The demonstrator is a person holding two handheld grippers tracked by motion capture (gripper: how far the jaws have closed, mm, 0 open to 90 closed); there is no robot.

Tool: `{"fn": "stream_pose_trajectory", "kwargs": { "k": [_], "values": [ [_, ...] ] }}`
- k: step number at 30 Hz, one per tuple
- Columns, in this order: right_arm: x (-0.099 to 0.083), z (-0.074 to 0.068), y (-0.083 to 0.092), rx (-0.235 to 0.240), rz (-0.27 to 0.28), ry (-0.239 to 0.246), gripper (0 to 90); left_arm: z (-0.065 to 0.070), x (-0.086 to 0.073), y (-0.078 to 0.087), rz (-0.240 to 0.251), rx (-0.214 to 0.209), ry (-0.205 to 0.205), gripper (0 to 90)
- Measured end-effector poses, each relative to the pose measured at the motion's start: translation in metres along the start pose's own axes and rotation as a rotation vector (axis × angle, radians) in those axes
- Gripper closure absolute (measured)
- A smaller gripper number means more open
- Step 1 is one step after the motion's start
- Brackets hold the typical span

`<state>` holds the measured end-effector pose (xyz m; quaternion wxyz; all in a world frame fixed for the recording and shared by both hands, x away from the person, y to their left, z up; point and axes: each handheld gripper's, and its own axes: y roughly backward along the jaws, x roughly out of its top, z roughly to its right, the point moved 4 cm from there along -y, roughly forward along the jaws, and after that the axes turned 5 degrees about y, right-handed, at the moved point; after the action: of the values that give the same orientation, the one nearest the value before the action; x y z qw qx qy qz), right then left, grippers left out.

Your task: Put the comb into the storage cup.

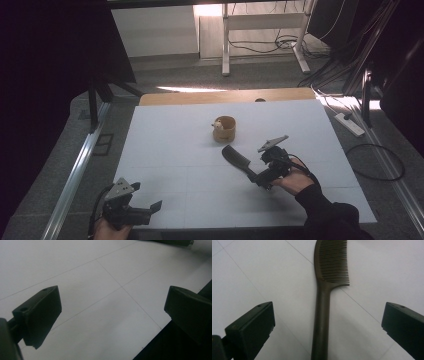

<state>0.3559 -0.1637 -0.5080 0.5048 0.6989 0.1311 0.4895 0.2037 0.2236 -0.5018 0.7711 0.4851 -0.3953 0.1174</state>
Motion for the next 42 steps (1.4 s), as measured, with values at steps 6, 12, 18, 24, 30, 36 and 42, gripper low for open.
{"fn": "stream_pose_trajectory", "kwargs": {
  "k": [6, 12, 18, 24, 30, 36, 42],
  "values": [
    [0.005, -0.009, -0.007, 0.010, -0.009, 0.036, 0.0, 0.000, 0.000, 0.000, -0.002, 0.001, -0.003, 2.1],
    [0.009, -0.013, -0.013, 0.010, -0.040, 0.057, 0.0, 0.000, 0.000, 0.000, -0.002, 0.001, -0.005, 2.0],
    [0.007, -0.008, -0.014, -0.012, -0.058, 0.036, 0.0, 0.000, 0.000, 0.000, -0.002, -0.001, -0.005, 2.1],
    [0.001, -0.006, -0.021, -0.017, -0.087, 0.035, 0.0, 0.000, 0.000, 0.000, -0.002, -0.003, -0.006, 2.1],
    [-0.005, -0.004, -0.031, -0.018, -0.121, 0.040, 0.0, 0.000, 0.000, 0.000, -0.002, -0.003, -0.008, 2.0],
    [-0.011, -0.002, -0.040, -0.026, -0.154, 0.044, 0.0, 0.000, 0.000, 0.000, -0.001, -0.005, -0.008, 2.1],
    [-0.014, -0.002, -0.045, -0.044, -0.170, 0.053, 0.0, 0.000, 0.000, 0.000, -0.002, -0.005, -0.008, 2.0]
  ]
}}
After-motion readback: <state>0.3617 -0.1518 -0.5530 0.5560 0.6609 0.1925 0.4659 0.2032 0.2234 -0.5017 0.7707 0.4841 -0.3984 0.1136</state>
